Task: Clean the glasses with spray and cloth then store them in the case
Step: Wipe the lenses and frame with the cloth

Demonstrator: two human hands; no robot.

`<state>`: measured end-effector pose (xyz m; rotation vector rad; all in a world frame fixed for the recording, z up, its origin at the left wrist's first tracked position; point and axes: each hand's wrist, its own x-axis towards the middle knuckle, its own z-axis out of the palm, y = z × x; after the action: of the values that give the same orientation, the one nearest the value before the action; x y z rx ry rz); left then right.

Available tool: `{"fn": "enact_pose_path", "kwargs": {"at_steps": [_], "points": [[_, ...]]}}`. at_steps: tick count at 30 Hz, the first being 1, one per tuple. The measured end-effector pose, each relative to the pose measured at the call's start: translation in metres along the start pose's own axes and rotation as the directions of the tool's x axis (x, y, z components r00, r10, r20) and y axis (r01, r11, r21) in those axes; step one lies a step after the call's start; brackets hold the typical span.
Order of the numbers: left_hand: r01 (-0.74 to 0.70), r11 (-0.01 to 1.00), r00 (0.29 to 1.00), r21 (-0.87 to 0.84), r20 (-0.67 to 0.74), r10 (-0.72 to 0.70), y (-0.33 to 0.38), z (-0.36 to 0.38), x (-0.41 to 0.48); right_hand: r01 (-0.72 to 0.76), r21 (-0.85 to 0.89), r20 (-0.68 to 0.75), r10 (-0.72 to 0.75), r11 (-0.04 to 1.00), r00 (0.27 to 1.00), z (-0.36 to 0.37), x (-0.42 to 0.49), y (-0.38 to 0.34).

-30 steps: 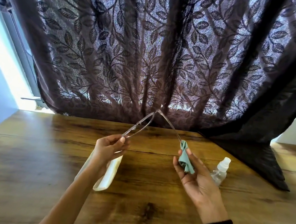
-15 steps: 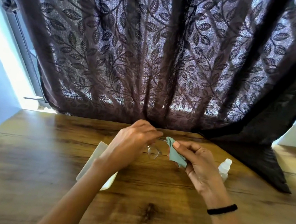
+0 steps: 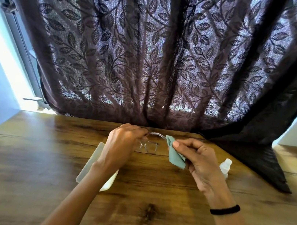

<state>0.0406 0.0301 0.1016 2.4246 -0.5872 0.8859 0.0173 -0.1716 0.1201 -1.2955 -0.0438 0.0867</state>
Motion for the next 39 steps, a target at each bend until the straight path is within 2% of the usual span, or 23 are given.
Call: {"fn": "enact_pose_path", "kwargs": {"at_steps": [3,6,8,10,12,14,18,22,30,33,39], "points": [[0.057,0.991,0.996,-0.12,-0.058,-0.064,-0.012,0.0,-0.002,0.044,0.01,-0.045,-0.043,0.999,0.998,-0.008,0.0,0.0],[0.073,0.966,0.987,-0.246,-0.122,-0.106,-0.016,-0.001,-0.003,0.171,-0.207,-0.125,-0.199,0.963,0.972,-0.014,0.005,0.005],[0.094,0.951,0.982,-0.295,-0.13,-0.137,-0.013,0.0,-0.004,0.273,-0.483,-0.096,-0.36,0.832,0.928,-0.015,0.011,0.011],[0.103,0.942,0.98,-0.32,-0.127,-0.15,-0.008,0.001,-0.004,0.34,-0.728,0.044,-0.455,0.595,0.889,-0.012,0.016,0.018],[0.13,0.924,0.975,-0.359,-0.123,-0.185,-0.004,0.002,-0.003,0.386,-0.827,0.178,-0.461,0.408,0.869,-0.005,0.019,0.028],[0.145,0.912,0.971,-0.383,-0.123,-0.206,0.0,0.001,-0.002,0.405,-0.851,0.244,-0.432,0.334,0.868,0.001,0.021,0.035],[0.157,0.911,0.963,-0.381,-0.147,-0.228,0.003,0.0,-0.004,0.456,-0.853,0.351,-0.369,0.252,0.86,0.007,0.023,0.044],[0.237,0.876,0.927,-0.419,-0.174,-0.334,0.002,-0.002,-0.006,0.501,-0.81,0.387,-0.365,0.304,0.847,0.009,0.017,0.047],[0.267,0.867,0.913,-0.422,-0.177,-0.367,0.003,0.002,-0.006,0.471,-0.81,0.368,-0.322,0.351,0.872,0.008,0.013,0.047],[0.261,0.876,0.919,-0.405,-0.175,-0.355,0.002,0.002,-0.006,0.466,-0.787,0.307,-0.398,0.405,0.865,0.007,0.011,0.047],[0.253,0.906,0.928,-0.34,-0.18,-0.327,-0.004,-0.003,-0.006,0.532,-0.671,0.126,-0.626,0.518,0.769,0.005,0.009,0.044]]}}
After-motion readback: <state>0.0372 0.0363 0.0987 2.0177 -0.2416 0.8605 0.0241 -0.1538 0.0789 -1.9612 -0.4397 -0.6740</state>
